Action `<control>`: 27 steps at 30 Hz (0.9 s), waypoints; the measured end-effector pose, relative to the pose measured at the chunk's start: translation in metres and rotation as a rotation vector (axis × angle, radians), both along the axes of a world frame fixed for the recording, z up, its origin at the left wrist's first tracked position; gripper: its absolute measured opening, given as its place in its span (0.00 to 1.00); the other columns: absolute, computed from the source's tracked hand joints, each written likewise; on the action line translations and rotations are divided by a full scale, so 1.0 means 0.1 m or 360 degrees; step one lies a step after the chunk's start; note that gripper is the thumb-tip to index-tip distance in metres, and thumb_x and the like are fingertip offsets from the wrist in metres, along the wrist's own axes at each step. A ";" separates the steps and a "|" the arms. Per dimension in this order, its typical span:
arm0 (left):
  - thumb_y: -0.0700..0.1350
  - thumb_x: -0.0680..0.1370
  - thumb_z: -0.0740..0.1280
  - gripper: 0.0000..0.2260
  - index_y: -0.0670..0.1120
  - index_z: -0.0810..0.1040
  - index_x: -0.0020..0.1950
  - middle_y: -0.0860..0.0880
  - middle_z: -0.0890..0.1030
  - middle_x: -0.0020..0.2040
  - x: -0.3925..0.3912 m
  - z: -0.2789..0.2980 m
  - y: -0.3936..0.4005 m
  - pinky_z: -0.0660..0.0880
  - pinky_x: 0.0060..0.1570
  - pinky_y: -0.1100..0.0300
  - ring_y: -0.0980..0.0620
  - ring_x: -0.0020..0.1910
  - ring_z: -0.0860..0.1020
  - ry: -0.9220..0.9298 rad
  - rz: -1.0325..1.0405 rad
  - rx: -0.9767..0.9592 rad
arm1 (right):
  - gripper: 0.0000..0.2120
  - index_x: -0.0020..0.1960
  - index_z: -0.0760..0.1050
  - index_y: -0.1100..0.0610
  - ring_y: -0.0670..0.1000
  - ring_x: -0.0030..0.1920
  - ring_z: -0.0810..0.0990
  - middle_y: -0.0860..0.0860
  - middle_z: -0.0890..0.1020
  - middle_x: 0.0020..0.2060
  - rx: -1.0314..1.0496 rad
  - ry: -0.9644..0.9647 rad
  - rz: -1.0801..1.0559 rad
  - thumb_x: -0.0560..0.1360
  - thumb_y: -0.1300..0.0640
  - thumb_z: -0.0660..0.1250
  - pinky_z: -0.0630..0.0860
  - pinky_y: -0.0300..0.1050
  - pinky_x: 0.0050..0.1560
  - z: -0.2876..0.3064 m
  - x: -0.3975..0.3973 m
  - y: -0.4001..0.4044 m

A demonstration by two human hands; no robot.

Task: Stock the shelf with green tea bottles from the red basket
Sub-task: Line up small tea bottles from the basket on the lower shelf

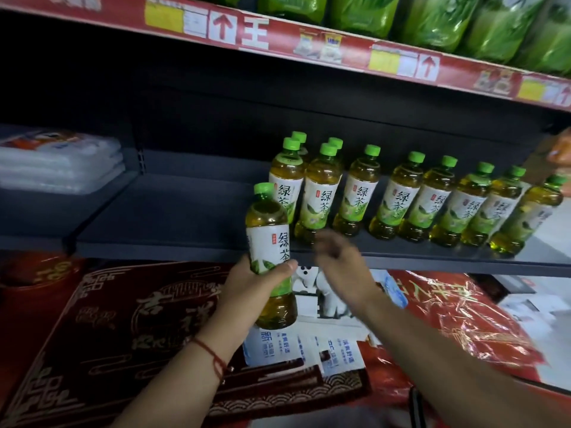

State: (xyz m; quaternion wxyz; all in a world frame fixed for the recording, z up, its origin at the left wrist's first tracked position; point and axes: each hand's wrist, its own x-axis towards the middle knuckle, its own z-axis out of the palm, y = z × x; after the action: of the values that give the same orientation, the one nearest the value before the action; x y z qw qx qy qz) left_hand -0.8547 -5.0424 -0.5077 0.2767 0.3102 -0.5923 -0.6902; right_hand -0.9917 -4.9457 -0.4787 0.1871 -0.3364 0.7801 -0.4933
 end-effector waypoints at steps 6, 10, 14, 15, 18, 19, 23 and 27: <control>0.49 0.71 0.78 0.13 0.48 0.84 0.52 0.46 0.87 0.46 -0.09 -0.02 0.35 0.83 0.49 0.51 0.48 0.45 0.86 -0.0099 -0.0159 0.0081 | 0.16 0.58 0.76 0.40 0.44 0.53 0.83 0.45 0.84 0.52 -0.0070 -0.0558 0.0187 0.74 0.55 0.73 0.77 0.44 0.61 -0.36 0.74 0.68; 0.48 0.72 0.78 0.15 0.51 0.82 0.57 0.54 0.87 0.46 -0.09 -0.03 0.63 0.82 0.44 0.61 0.57 0.45 0.85 -0.0165 -0.0330 -0.0108 | 0.18 0.61 0.76 0.49 0.46 0.52 0.84 0.47 0.86 0.50 -0.0153 -0.0577 0.0093 0.73 0.58 0.75 0.78 0.37 0.50 -0.42 0.74 0.87; 0.54 0.70 0.77 0.18 0.57 0.78 0.58 0.63 0.85 0.47 -0.05 -0.08 0.80 0.79 0.45 0.66 0.66 0.45 0.82 -0.0338 -0.0508 -0.0443 | 0.21 0.60 0.76 0.52 0.42 0.49 0.84 0.45 0.86 0.47 -0.0048 -0.0399 0.0072 0.70 0.64 0.76 0.77 0.34 0.46 -0.44 0.61 1.16; 0.57 0.69 0.77 0.20 0.59 0.76 0.58 0.64 0.84 0.48 -0.04 -0.10 0.83 0.78 0.47 0.66 0.69 0.46 0.81 -0.0423 -0.0551 -0.0557 | 0.22 0.59 0.76 0.52 0.41 0.48 0.84 0.44 0.86 0.46 -0.0011 -0.0349 0.0074 0.69 0.64 0.76 0.77 0.35 0.45 -0.46 0.59 1.22; 0.67 0.68 0.71 0.26 0.64 0.71 0.63 0.67 0.80 0.54 -0.01 -0.08 0.92 0.76 0.53 0.64 0.71 0.50 0.77 -0.0625 -0.0715 -0.0876 | 0.26 0.58 0.74 0.49 0.41 0.50 0.83 0.44 0.85 0.49 0.0100 -0.0273 0.0050 0.64 0.61 0.79 0.80 0.39 0.49 -0.52 0.49 1.35; 0.70 0.67 0.68 0.28 0.65 0.70 0.66 0.66 0.79 0.58 -0.02 -0.06 0.94 0.76 0.55 0.62 0.68 0.53 0.77 -0.0664 -0.0734 -0.0972 | 0.27 0.58 0.74 0.49 0.41 0.51 0.83 0.44 0.85 0.50 0.0126 -0.0251 0.0036 0.63 0.59 0.79 0.80 0.40 0.51 -0.54 0.45 1.39; 0.71 0.71 0.65 0.30 0.62 0.69 0.69 0.61 0.75 0.65 -0.08 0.05 1.04 0.71 0.56 0.61 0.59 0.62 0.74 -0.0858 -0.0629 -0.1478 | 0.30 0.59 0.72 0.48 0.44 0.52 0.84 0.46 0.85 0.51 0.0173 -0.0197 0.0004 0.61 0.59 0.80 0.81 0.46 0.55 -0.54 0.28 1.45; 0.70 0.75 0.58 0.28 0.56 0.68 0.69 0.57 0.73 0.66 -0.15 0.19 1.15 0.70 0.59 0.57 0.54 0.64 0.72 -0.0911 -0.0472 -0.1844 | 0.31 0.60 0.72 0.52 0.51 0.52 0.84 0.51 0.85 0.50 0.0059 -0.0165 0.0022 0.60 0.66 0.76 0.82 0.48 0.52 -0.43 0.12 1.39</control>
State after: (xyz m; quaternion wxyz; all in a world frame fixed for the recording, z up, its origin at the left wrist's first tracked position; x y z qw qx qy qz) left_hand -0.8692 -4.9275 -0.4885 0.1326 0.1975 -0.9542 -0.1813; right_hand -0.9794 -4.8070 -0.5222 0.2370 -0.3120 0.7760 -0.4942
